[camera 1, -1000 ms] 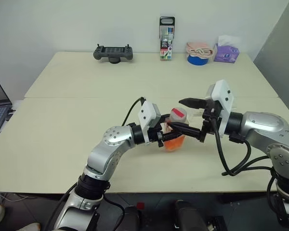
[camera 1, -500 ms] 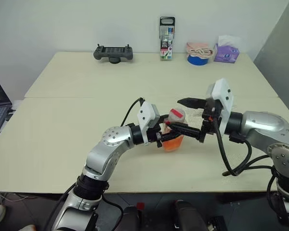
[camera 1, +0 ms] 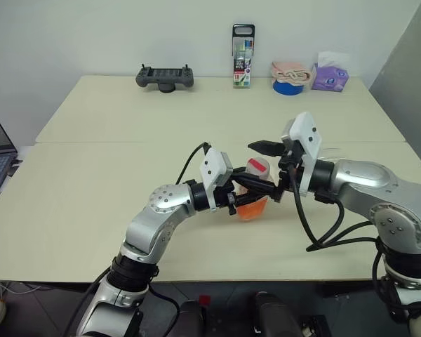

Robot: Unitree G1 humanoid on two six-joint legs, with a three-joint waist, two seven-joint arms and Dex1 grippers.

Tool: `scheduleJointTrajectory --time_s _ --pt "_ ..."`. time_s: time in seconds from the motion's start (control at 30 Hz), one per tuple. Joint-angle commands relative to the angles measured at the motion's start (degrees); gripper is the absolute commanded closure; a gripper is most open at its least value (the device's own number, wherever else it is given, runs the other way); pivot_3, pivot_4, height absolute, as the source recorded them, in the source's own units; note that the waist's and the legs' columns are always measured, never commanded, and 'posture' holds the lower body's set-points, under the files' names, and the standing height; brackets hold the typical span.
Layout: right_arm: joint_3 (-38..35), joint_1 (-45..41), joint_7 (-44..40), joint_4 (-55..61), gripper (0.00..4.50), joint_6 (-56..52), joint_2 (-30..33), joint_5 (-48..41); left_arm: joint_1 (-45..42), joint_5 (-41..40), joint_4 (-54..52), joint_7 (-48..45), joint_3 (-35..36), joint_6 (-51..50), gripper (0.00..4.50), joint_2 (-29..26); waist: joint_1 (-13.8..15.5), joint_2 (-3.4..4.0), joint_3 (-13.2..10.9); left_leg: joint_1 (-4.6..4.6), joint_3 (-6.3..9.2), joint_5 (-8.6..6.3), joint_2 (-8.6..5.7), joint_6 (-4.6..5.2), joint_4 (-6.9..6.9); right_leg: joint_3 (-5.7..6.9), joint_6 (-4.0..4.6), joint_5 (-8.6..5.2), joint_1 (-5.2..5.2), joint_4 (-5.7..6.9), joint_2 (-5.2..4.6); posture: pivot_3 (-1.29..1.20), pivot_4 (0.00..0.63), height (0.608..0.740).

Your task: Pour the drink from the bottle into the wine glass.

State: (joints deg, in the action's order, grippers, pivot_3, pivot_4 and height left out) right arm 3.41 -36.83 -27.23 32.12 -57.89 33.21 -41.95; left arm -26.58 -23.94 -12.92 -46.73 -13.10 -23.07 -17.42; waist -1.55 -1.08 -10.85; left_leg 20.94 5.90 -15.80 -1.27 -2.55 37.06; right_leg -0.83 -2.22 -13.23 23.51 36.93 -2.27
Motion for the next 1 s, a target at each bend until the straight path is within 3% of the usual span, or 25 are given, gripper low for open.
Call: scheduleJointTrajectory --time_s 0.03,0.6,0.87,1.0 --pt "-0.8 -0.9 0.8 0.0 0.00 1.1 0.2 1.8 -0.4 -0.1 -2.4 0.4 0.8 1.2 2.36 0.4 0.0 0.00 0.0 0.00 0.00 0.00 0.00 0.00 0.00 0.00 0.02 0.01 0.00 0.00 0.00 0.00 0.150 0.740" --pt "-6.2 4.8 -4.2 5.9 0.00 -0.6 3.5 -7.3 0.6 0.4 -2.6 0.1 0.6 1.8 2.36 0.1 -0.1 0.00 0.0 -0.01 -0.01 0.00 0.01 0.00 0.00 0.00 -0.01 -0.01 0.00 0.02 0.01 0.00 0.150 0.740" --pt "-5.7 5.5 -1.5 5.3 0.00 -0.9 2.4 -8.1 0.3 0.5 -2.4 0.0 0.8 1.9 2.36 0.1 0.0 0.00 0.0 -0.01 -0.02 0.00 0.00 0.00 0.01 -0.02 -0.03 -0.02 -0.01 0.02 0.00 0.00 0.150 0.740" --pt "-5.7 5.3 -0.9 4.9 0.91 -0.6 2.1 -7.9 0.4 0.7 -2.6 0.0 0.6 1.9 2.36 0.0 0.0 0.00 0.0 -0.01 0.00 0.00 0.00 0.00 0.00 0.00 -0.03 -0.02 -0.01 0.01 0.01 0.00 0.150 0.740"
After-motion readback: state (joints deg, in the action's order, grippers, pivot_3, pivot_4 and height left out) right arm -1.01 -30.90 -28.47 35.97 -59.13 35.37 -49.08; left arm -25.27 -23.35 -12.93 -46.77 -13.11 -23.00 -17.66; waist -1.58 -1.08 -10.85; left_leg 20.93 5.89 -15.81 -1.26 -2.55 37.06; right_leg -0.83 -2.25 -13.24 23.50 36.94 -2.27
